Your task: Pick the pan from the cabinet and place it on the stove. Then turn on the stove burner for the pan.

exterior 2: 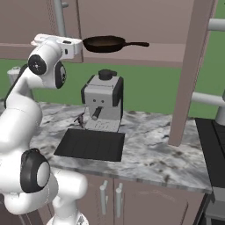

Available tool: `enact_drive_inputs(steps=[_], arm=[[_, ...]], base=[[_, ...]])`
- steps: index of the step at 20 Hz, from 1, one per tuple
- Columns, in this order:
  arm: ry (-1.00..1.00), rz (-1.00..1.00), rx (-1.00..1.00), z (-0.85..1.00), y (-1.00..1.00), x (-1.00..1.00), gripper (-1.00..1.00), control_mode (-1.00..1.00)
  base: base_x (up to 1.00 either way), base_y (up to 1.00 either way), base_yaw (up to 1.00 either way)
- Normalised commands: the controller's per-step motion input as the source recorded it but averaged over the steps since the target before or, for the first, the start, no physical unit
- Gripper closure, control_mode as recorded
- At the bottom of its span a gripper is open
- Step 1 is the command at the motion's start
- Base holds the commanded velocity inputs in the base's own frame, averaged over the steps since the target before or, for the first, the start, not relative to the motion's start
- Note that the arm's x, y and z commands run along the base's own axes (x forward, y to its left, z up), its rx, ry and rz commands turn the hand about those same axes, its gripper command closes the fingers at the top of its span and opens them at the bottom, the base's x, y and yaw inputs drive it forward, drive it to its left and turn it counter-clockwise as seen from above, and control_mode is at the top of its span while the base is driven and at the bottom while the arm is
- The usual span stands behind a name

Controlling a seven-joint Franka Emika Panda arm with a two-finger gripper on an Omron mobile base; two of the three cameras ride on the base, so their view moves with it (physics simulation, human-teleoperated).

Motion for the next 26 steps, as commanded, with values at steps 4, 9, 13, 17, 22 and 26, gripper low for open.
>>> enact_drive_inputs(steps=[4,9,13,17,22,26], arm=[[-0.01,0.0,-0.01,-0.1,0.35,-0.05,1.0,-1.0],[0.0,0.01,-0.03,-0.02,0.57,-0.55,1.0,-1.0],[0.0,0.01,-0.04,0.0,0.76,-0.76,1.0,-1.0],[0.01,0.03,-0.02,0.0,0.79,-0.82,1.0,-1.0],[0.01,0.04,-0.01,0.0,0.79,-0.8,1.0,-1.0],[0.0,0.06,0.0,-0.01,0.63,-0.78,1.0,-1.0]], base=[[0.0,0.0,0.0],[0.0,0.0,0.0],[0.0,0.0,0.0],[0.0,0.0,0.0],[0.0,0.0,0.0],[0.0,0.0,0.0]])
